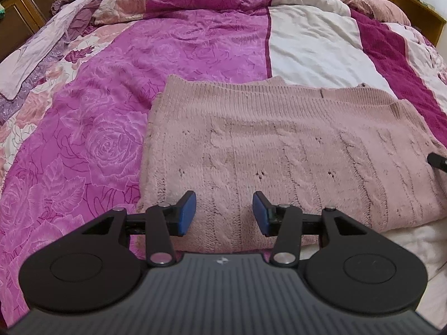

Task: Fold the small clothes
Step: 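Lift the held cardigan edge with the right gripper and fold it over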

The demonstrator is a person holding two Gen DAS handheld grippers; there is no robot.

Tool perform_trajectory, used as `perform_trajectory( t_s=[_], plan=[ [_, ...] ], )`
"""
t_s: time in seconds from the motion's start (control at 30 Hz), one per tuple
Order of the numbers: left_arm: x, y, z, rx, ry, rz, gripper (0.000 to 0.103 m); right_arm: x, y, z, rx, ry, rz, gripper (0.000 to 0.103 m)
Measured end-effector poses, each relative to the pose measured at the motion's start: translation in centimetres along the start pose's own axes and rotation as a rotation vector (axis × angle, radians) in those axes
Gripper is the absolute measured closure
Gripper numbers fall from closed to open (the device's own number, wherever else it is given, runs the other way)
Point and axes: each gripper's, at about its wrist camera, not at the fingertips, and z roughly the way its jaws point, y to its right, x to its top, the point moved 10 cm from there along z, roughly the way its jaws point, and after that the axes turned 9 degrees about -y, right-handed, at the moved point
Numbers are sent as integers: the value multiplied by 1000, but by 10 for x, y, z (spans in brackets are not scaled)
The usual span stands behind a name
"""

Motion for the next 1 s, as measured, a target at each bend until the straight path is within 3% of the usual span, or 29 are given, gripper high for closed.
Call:
perform_trajectory(
  t_s=[0.2,0.3,0.33,0.37,0.77,1.0],
  plan=[
    [0,-1,3,4,-6,-1,50,8,0,8,42,20,49,35],
    [1,-1,2,1,-3,-3,50,10,2,11,53,21,71,53],
    [1,-2,1,1,0,-4,50,11,4,12,57,16,83,71],
    [2,-3,0,0,2,-5,50,11,6,14,73,10,100,77],
    [6,-30,-22,-12,24,-58,50,25,-20,-4,217,65,209,80],
    [6,-44,-33,3,44,-67,50,33,-64,-15,257,93,155,80]
  ],
)
